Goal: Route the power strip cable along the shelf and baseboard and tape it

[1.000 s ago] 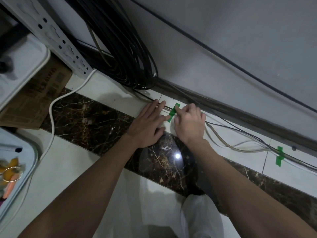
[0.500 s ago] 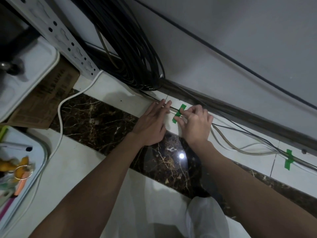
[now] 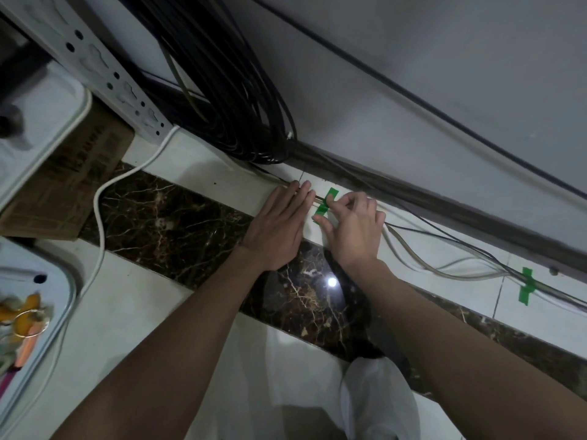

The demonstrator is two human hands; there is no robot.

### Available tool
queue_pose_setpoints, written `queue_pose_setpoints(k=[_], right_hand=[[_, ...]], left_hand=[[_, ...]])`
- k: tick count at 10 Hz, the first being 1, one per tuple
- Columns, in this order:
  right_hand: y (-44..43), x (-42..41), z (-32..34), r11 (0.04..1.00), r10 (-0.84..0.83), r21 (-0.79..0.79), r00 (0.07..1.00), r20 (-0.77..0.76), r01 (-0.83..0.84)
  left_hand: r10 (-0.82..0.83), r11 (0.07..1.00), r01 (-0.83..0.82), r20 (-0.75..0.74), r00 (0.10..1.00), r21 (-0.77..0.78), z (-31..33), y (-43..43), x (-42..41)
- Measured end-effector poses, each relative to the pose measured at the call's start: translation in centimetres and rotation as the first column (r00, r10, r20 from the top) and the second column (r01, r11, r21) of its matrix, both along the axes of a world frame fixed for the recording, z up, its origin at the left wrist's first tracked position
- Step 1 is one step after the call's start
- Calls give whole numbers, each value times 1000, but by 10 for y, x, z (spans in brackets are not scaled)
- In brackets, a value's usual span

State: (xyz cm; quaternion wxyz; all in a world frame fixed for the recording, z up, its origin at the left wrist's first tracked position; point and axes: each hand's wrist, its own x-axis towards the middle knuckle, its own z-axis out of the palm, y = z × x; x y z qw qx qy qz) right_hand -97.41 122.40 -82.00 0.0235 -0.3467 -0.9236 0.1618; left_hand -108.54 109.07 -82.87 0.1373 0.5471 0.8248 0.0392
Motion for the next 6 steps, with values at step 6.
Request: queue_pose_setpoints(k=[6], right_hand=[[-19, 43, 234, 947, -89, -310, 996, 1, 85]], left_hand=[[518, 719, -692, 623, 586, 53, 242, -33, 58]])
